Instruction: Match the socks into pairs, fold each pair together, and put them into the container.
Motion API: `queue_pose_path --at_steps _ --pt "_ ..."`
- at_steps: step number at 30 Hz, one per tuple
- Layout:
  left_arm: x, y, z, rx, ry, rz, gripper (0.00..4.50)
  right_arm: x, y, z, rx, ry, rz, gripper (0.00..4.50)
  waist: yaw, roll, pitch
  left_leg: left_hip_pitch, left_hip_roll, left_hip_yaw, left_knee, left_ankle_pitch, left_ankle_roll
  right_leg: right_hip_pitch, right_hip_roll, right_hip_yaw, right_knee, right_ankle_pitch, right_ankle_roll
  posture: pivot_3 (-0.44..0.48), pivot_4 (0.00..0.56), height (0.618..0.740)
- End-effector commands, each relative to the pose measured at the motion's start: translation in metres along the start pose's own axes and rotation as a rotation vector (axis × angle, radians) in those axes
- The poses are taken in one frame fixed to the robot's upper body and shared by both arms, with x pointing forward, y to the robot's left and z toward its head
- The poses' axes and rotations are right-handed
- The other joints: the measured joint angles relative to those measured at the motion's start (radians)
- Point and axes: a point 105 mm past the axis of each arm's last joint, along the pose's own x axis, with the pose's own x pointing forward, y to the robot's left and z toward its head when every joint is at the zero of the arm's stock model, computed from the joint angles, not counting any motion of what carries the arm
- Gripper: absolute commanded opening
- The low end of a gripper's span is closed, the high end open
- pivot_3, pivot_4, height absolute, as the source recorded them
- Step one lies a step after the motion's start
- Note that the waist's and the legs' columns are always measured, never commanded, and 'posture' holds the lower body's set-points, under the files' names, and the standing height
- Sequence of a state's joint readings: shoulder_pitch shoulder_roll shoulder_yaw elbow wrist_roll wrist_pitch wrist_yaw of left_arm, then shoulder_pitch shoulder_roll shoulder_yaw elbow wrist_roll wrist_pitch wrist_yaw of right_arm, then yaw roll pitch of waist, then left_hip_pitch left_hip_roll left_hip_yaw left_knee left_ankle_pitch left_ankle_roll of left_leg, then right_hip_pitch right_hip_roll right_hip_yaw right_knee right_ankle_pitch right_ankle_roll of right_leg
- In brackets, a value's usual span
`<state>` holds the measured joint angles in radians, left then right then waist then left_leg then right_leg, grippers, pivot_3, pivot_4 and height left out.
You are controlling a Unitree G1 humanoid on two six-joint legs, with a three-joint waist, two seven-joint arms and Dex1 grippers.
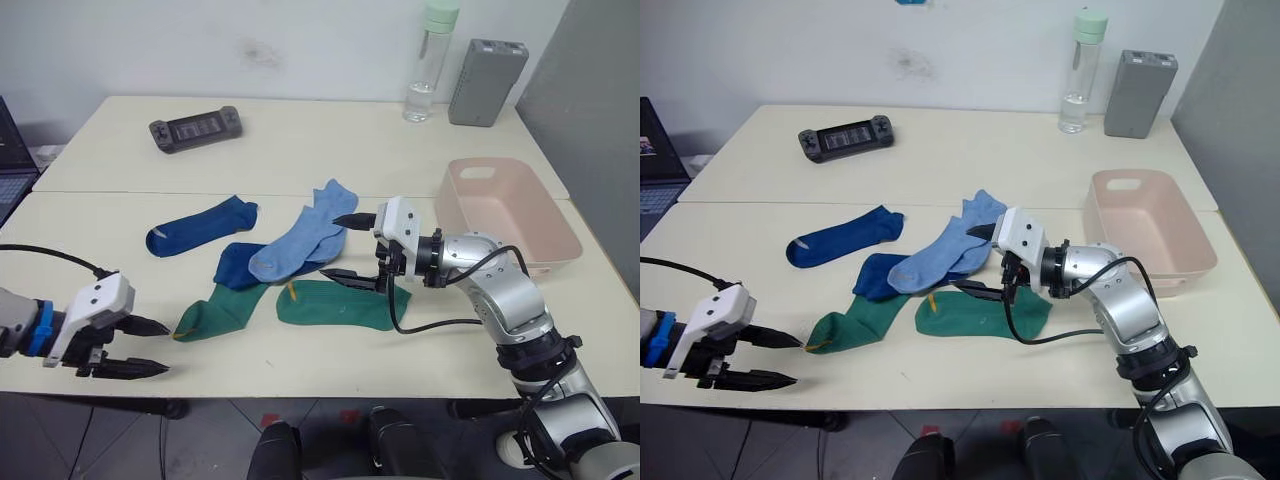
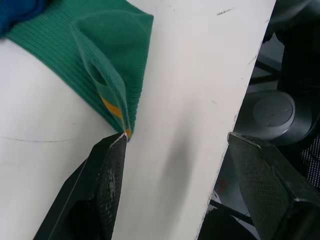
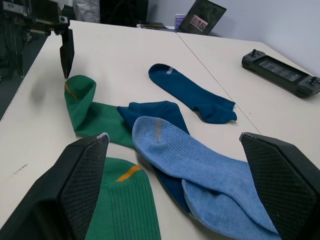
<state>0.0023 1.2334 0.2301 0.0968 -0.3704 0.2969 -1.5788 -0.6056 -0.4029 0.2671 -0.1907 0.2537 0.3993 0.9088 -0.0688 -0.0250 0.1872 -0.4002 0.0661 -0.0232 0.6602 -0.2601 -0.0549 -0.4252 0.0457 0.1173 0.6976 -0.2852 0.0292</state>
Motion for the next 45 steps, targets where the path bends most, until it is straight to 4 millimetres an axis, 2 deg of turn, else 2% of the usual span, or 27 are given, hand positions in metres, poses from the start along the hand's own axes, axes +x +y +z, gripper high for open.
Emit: queue_pose_path --at_steps 1,5,7,9,14,17,24,28,34,36,45 --pt "-0.024 0.022 0.026 0.035 -0.073 0.120 3.35 -0.002 -0.003 0.011 -0.051 -0.031 -0.010 4.50 0.005 -0.001 0.000 0.000 0.000 0.000 0.000 0.000 0.000 0.000 0.000 -0.001 0.000 0.000 0.000 0.000 0.150 0.740" --pt "-0.029 0.044 0.058 0.070 -0.208 0.193 3.35 -0.002 -0.003 0.012 -0.061 -0.029 -0.010 4.50 0.010 0.000 0.000 0.000 0.000 0.000 0.000 0.000 0.000 0.000 0.000 -0.001 0.000 0.001 0.002 0.000 0.150 0.740" --pt "-0.019 0.049 0.067 0.107 -0.233 0.198 3.35 0.000 -0.003 0.013 -0.069 -0.027 -0.007 4.50 0.010 0.000 0.000 0.000 0.000 0.000 0.000 0.000 0.000 0.000 0.000 0.000 0.000 0.001 0.002 0.000 0.150 0.740" --pt "0.000 0.053 0.070 0.170 -0.236 0.197 3.35 0.003 -0.001 0.016 -0.072 -0.034 0.000 4.50 0.010 0.000 0.000 0.000 0.000 0.000 0.000 0.000 0.000 0.000 0.000 0.000 0.000 0.001 0.001 0.000 0.150 0.740" --pt "0.042 0.064 0.076 0.317 -0.232 0.235 3.35 0.010 0.003 0.019 -0.073 -0.047 0.013 4.50 0.009 0.000 0.000 -0.001 0.000 -0.001 0.000 0.000 0.000 0.000 0.001 0.000 0.001 0.003 -0.003 0.000 0.150 0.740" --pt "0.059 0.072 0.079 0.383 -0.223 0.267 3.35 0.011 0.003 0.020 -0.075 -0.047 0.013 4.50 0.012 0.000 0.000 -0.001 0.000 -0.001 0.001 0.000 0.000 0.000 0.001 0.000 0.001 0.003 -0.003 0.000 0.150 0.740" --pt "0.074 0.083 0.062 0.475 -0.068 0.252 3.35 0.011 0.004 0.020 -0.074 -0.044 0.007 4.50 0.010 0.000 0.000 -0.001 0.000 -0.001 0.001 0.000 0.000 0.000 0.001 0.000 0.001 0.003 -0.003 0.000 0.150 0.740" --pt "0.074 0.082 0.066 0.443 -0.105 0.225 2.51 0.009 0.004 0.017 -0.067 -0.037 -0.002 4.50 0.011 0.000 0.000 -0.001 0.000 -0.001 0.001 0.000 0.000 0.001 0.001 0.000 0.001 0.003 -0.002 0.000 0.150 0.740" --pt "0.075 0.083 0.071 0.435 -0.138 0.230 0.51 0.009 0.007 0.018 -0.070 -0.041 0.014 4.50 0.011 0.000 0.000 -0.001 0.000 -0.001 0.001 0.000 0.000 0.001 0.001 0.000 0.001 0.003 -0.002 0.000 0.150 0.740" --pt "0.074 0.084 0.076 0.423 -0.163 0.232 0.02 0.009 0.010 0.018 -0.081 -0.039 0.030 4.50 0.011 0.000 0.000 -0.001 0.000 -0.001 0.001 0.000 0.000 0.001 0.001 0.000 0.001 0.003 -0.002 0.000 0.150 0.740" --pt "0.052 0.100 0.089 0.427 -0.167 0.314 0.02 0.008 0.008 0.017 -0.102 -0.027 0.031 4.50 0.011 0.000 0.000 -0.001 0.000 -0.002 0.001 0.000 0.000 0.001 0.001 -0.001 0.001 0.003 -0.002 0.000 0.150 0.740"
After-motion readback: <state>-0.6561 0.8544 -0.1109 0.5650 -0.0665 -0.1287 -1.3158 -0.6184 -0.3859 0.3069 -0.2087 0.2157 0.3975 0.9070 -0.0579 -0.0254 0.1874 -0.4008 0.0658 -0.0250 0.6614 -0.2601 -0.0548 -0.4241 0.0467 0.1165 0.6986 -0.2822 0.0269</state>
